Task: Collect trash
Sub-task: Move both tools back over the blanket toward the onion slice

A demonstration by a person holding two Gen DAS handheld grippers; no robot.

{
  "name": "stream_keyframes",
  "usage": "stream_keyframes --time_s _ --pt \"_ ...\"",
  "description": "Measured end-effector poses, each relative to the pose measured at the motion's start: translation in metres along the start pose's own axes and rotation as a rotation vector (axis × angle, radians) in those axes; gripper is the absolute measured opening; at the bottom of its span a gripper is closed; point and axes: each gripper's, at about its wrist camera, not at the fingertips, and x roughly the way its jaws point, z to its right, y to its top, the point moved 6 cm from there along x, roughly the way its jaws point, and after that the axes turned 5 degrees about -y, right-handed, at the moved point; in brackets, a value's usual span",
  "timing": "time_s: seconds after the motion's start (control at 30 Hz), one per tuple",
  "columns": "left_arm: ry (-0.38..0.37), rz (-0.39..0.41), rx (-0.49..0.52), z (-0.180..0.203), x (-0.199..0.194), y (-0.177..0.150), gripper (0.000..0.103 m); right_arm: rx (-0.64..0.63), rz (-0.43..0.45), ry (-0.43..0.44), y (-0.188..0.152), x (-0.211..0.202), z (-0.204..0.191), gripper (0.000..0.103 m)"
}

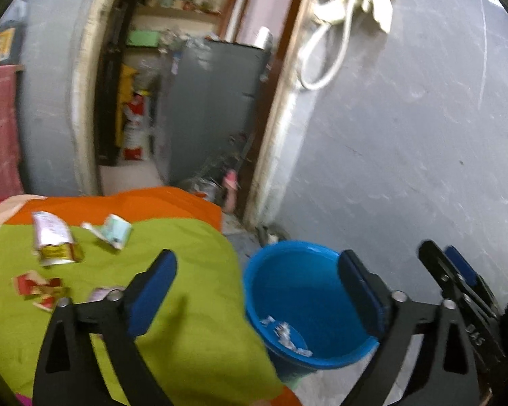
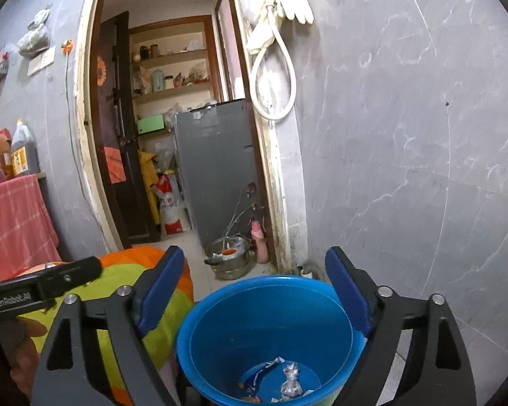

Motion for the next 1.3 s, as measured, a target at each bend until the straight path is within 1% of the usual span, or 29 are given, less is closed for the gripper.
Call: stream_keyframes --time_s 0.03,0.1,0.4,0.7,1.0,1.17,1.3 --pt "0.012 0.015 -0.006 -0.004 -0.006 0.003 0.096 -0.002 0.003 0.0 0.002 -0.002 -0.002 0.091" --pt "0.035 0.036 -0.012 -0.011 -0.016 0.007 0.096 -0.004 0.013 0.004 0.006 -0.006 -0.006 0.103" --pt "0.108 0.108 -0.019 -0.039 -0.065 0.012 0.097 -0.04 0.046 0.035 0.019 -0.028 -0.033 0.103" --pt "0.182 0.153 -0.044 -0.082 -0.113 0.01 0.097 -0.091 0.067 0.093 0.025 -0.05 -0.082 0.103" --pt "0.264 0.129 -0.109 -0.144 -0.154 0.006 0.097 -0.107 0.062 0.165 0.023 -0.053 -0.135 0.103" --pt "0.3 0.101 -0.118 -0.168 -0.167 -0.003 0.097 -0.136 0.015 0.214 0.012 -0.042 -0.167 0.103" --pt "0.311 0.063 -0.124 -0.182 -0.164 -0.011 0.097 -0.171 -0.032 0.246 -0.001 -0.03 -0.187 0.103"
